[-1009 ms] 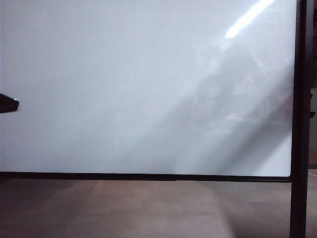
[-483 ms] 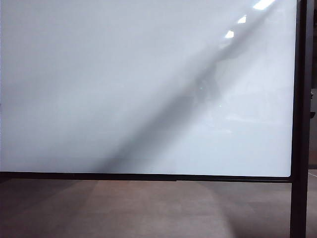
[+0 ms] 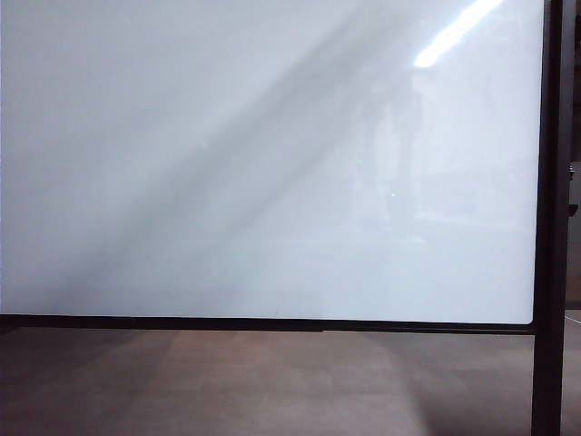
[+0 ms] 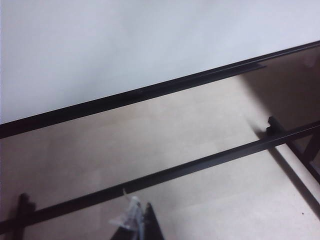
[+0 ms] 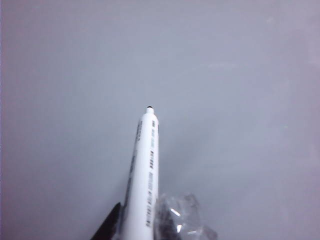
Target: Reach to the right to find the marker pen, pick it up, and write the number 8 on the whiteboard.
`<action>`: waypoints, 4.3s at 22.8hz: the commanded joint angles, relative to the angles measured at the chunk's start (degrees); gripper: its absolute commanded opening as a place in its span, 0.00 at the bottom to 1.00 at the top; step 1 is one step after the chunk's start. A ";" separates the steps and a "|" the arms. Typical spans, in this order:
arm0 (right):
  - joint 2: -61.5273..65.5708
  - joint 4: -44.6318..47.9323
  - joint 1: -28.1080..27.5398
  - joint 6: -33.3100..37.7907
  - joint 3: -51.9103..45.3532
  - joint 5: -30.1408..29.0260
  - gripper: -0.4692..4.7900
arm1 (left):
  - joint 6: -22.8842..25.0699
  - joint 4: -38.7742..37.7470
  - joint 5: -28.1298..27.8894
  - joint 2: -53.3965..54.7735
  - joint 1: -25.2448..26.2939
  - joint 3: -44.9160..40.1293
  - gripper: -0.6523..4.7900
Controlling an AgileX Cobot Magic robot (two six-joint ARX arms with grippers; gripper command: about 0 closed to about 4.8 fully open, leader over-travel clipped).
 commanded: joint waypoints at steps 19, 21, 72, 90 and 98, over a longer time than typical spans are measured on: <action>8.09 5.86 3.96 -1.18 6.95 0.74 0.08 | -0.02 2.54 0.72 0.81 0.17 38.07 0.11; 7.82 5.60 4.28 -1.68 6.95 0.44 0.08 | -0.02 2.67 0.68 2.45 0.17 38.03 0.11; 28.65 6.08 5.55 -1.11 11.08 9.66 0.08 | -0.02 16.15 4.59 21.03 -16.48 33.83 0.11; 24.41 2.95 -2.80 -1.14 9.20 14.99 0.08 | -0.02 16.15 4.59 21.03 -16.44 33.88 0.11; 21.31 3.67 -2.82 -1.07 8.09 10.27 0.08 | -0.02 16.15 4.59 21.00 -16.44 33.88 0.11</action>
